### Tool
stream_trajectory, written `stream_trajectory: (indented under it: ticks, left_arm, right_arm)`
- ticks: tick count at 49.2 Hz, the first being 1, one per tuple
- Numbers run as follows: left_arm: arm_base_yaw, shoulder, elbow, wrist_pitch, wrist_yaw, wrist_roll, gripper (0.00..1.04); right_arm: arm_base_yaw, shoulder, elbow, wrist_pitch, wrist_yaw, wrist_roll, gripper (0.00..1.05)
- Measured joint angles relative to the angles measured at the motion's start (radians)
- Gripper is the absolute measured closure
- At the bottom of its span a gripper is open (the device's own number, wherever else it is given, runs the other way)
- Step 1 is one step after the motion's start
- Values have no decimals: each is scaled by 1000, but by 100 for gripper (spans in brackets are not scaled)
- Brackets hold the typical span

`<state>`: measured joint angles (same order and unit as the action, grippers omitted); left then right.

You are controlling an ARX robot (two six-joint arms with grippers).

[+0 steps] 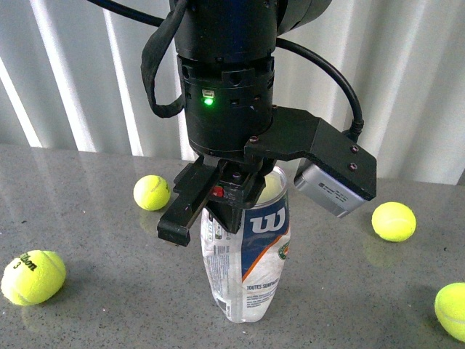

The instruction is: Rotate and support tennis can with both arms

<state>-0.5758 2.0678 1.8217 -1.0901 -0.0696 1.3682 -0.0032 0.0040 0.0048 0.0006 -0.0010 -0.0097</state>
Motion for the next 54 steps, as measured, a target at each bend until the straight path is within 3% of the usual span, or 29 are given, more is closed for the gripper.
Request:
stream_trajectory:
  ticks: [5, 36, 47, 54]
  left_arm:
    - [0, 0, -6, 9, -1, 0, 98]
    - [-1, -13, 1, -3, -3, -2, 5]
    - [-8, -67, 4, -8, 48, -31, 7]
    - [16, -172, 1, 108, 185, -117, 7]
  right_arm:
    - [0, 0, 0, 0, 0, 0, 7]
    - [0, 0, 0, 0, 0, 0, 7]
    - [0, 0, 0, 0, 0, 0, 7]
    - [0, 0, 0, 0, 0, 0, 7]
